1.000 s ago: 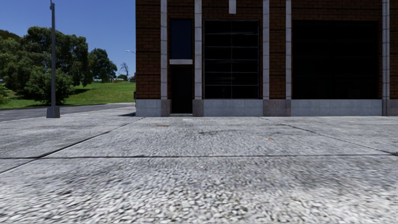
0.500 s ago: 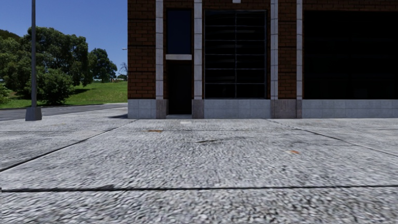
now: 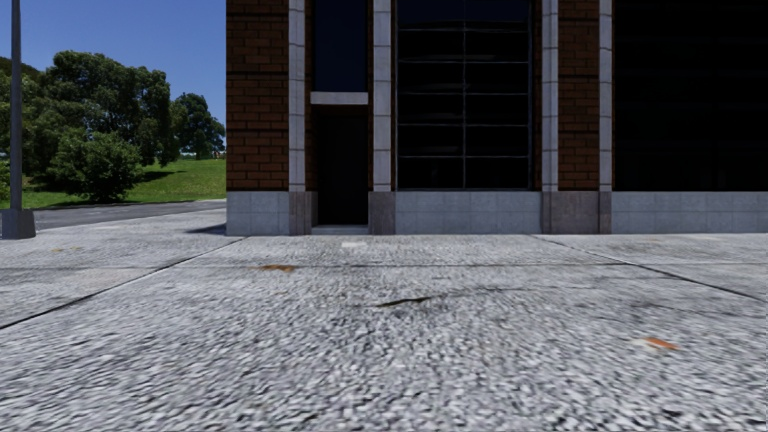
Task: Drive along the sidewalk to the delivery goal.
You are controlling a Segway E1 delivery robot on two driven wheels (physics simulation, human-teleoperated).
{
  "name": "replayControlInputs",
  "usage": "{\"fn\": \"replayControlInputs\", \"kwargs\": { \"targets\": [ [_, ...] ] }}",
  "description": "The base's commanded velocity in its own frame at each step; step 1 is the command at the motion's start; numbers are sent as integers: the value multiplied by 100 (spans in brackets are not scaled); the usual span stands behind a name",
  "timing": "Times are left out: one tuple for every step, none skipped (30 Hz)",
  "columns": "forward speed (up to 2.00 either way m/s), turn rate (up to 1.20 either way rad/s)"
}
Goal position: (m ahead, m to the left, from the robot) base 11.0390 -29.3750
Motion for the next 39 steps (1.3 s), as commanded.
{"fn": "replayControlInputs", "kwargs": {
  "targets": [
    [200, 0],
    [200, 0],
    [200, 0],
    [200, 0],
    [200, 0],
    [200, 0],
    [200, 0],
    [200, 0],
    [200, 0],
    [200, 0],
    [200, 0],
    [200, 0],
    [200, 0],
    [200, 0],
    [200, 0],
    [200, 0],
    [200, 0],
    [200, 0],
    [200, 0],
    [200, 0],
    [200, 0],
    [200, -14],
    [200, -26],
    [200, -30],
    [200, -41],
    [200, -41],
    [200, -58],
    [200, -73],
    [200, -89],
    [200, -95],
    [200, -95],
    [200, -97],
    [200, -98],
    [200, -98],
    [200, -98],
    [200, -98],
    [200, -98],
    [200, -98],
    [200, -98]
  ]
}}
